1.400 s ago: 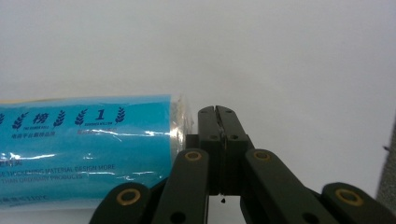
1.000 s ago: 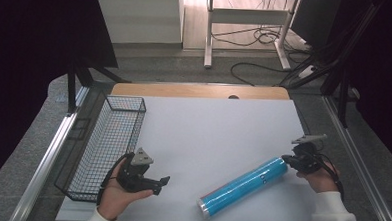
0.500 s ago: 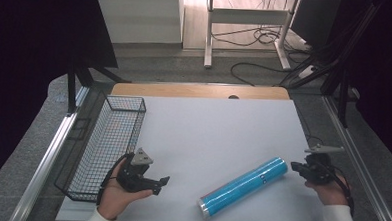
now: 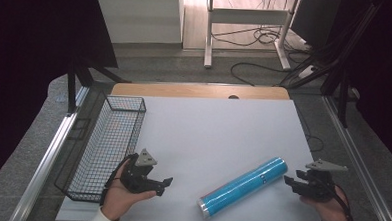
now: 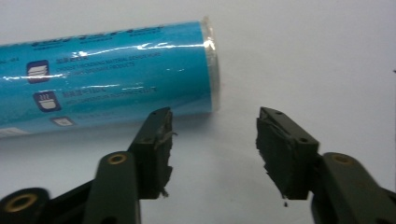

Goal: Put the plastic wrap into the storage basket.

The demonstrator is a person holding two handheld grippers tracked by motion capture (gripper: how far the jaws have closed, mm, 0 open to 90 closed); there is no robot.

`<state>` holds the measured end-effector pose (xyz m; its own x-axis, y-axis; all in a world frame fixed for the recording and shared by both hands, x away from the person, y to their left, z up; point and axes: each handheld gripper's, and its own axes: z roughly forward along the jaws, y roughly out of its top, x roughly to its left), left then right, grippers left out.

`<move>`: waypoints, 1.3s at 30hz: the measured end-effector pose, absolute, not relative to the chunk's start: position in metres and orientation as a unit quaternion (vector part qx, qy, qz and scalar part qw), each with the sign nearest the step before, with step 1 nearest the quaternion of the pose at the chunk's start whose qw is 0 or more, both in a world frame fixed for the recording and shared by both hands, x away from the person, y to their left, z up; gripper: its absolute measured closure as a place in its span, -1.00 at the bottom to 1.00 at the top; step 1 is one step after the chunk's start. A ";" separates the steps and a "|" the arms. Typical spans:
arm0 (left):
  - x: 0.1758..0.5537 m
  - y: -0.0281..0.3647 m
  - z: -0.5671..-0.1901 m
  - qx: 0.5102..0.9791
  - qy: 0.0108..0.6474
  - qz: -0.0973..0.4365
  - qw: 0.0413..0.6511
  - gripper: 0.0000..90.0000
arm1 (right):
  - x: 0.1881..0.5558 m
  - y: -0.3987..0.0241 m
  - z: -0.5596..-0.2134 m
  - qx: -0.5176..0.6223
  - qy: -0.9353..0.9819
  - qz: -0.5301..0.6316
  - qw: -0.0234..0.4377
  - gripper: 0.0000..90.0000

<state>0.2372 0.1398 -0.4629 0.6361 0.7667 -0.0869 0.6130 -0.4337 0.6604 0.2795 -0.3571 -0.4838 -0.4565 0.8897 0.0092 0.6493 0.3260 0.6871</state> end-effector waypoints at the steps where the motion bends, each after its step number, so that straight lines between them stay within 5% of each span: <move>1: 0.237 0.137 -0.462 0.839 0.409 0.114 0.339 -0.70 | 0.279 -0.358 -0.483 0.489 0.789 0.320 0.188 -0.09; 13: 0.252 0.063 -0.432 0.865 0.353 0.088 0.346 -0.67 | 0.281 -0.369 -0.485 0.490 0.783 0.331 0.192 -0.22; 39: 0.302 -0.069 -0.453 0.897 0.317 -0.031 0.305 -0.61 | 0.283 -0.380 -0.487 0.502 0.779 0.315 0.204 -0.22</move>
